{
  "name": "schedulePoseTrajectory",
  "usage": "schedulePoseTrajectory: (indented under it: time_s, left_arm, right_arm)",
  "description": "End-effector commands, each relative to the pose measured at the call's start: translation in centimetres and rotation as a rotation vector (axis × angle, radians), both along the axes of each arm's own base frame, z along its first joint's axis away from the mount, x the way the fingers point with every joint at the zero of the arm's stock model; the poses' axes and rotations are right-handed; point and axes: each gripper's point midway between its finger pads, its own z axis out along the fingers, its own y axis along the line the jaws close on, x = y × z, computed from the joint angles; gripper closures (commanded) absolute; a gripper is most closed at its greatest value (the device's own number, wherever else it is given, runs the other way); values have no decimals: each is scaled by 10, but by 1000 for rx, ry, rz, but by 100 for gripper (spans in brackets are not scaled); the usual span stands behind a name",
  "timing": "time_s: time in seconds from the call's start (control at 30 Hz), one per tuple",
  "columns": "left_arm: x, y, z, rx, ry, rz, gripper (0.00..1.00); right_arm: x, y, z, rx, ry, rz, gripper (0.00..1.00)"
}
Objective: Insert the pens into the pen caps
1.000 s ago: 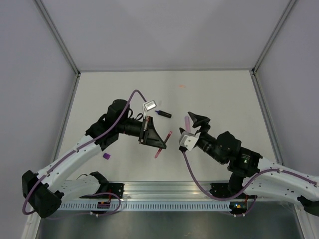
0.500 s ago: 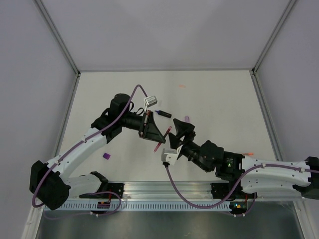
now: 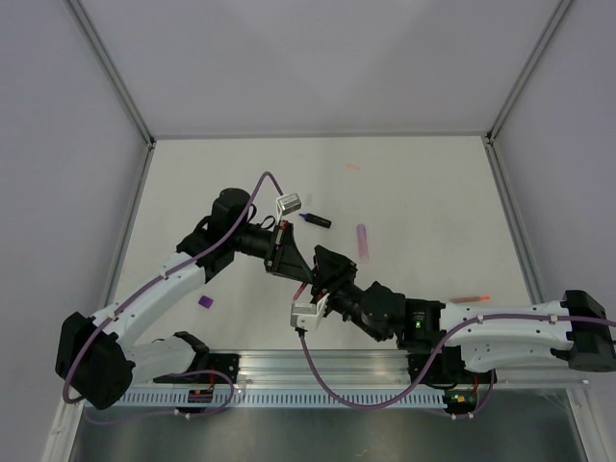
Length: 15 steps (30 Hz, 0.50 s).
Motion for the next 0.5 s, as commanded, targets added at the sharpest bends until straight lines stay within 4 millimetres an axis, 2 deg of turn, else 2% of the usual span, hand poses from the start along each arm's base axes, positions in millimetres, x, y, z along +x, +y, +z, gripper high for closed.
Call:
schedulePoseTrajectory:
  time_s: [0.0,0.13,0.17,0.23,0.27,0.33,0.37,0.47]
  left_arm:
    - [-7,3,7,-35,-2,-12,98]
    - [-14,7,15,-54,-12,-20,98]
    - [-15,8,18,-61,-21,-20,98]
    - [-16,9,22,-67,-28,-16,98]
    - [-15,10,23,-66,-31,-9,94]
    - [-9,13,26,-60,-23,15,80]
    - [-7,16,31,-67,-29,17,62]
    - [8,27,54,-103,-99,75,44]
  right_arm:
    - [-3,7,33,92,-59,0,67]
    - [-9,12,28,91,-55,24,82]
    - [-10,11,30,101,-55,28,91]
    - [-15,11,31,132,-40,46,100]
    - [-16,11,32,145,-30,51,100]
    - [-20,12,31,162,4,68,100]
    - [-21,12,30,162,15,68,100]
    - [-28,14,22,175,81,85,100]
